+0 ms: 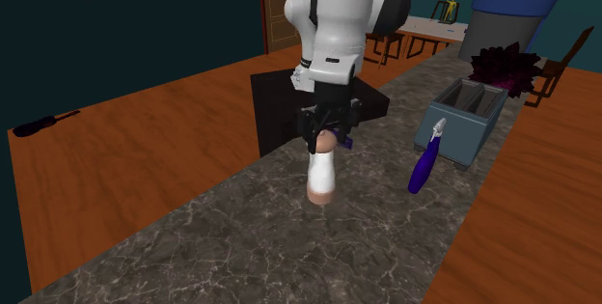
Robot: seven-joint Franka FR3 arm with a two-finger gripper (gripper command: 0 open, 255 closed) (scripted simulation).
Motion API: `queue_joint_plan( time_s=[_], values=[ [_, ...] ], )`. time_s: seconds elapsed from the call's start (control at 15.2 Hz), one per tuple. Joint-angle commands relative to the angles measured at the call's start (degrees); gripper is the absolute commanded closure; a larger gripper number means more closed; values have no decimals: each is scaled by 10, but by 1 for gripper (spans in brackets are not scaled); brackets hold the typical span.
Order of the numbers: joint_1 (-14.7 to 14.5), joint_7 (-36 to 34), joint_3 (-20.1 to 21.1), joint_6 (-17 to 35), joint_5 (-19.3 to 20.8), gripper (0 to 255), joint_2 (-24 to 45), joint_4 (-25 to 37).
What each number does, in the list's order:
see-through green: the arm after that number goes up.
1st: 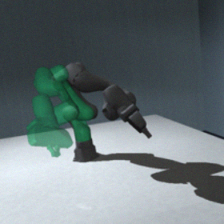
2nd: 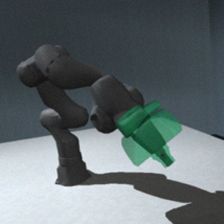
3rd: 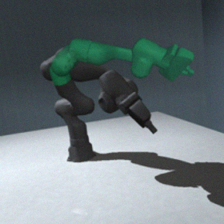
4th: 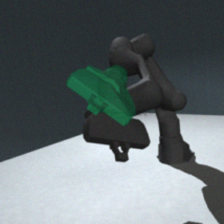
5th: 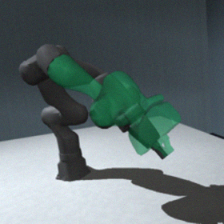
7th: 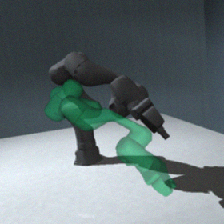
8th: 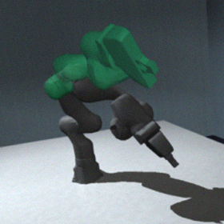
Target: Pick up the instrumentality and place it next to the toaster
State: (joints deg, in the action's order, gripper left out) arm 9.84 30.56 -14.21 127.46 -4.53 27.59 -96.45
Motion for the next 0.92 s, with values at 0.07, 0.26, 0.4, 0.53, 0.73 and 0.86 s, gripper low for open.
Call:
queue_joint_plan(
  time_s=[0.07, 0.26, 0.4, 0.53, 0.73, 0.86],
  values=[
    [-1, -1, -2, -19, 3, 255, -12, 8],
    [-2, -2, -3, -38, 6, 255, -21, 17],
    [-2, -2, -4, -51, 7, 255, -27, 24],
    [-2, -3, -5, -64, 9, 255, -33, 32],
    [-3, -3, -6, -84, 11, 255, -40, 45],
    [-3, -4, -7, -97, 12, 255, -44, 54]
  ],
)
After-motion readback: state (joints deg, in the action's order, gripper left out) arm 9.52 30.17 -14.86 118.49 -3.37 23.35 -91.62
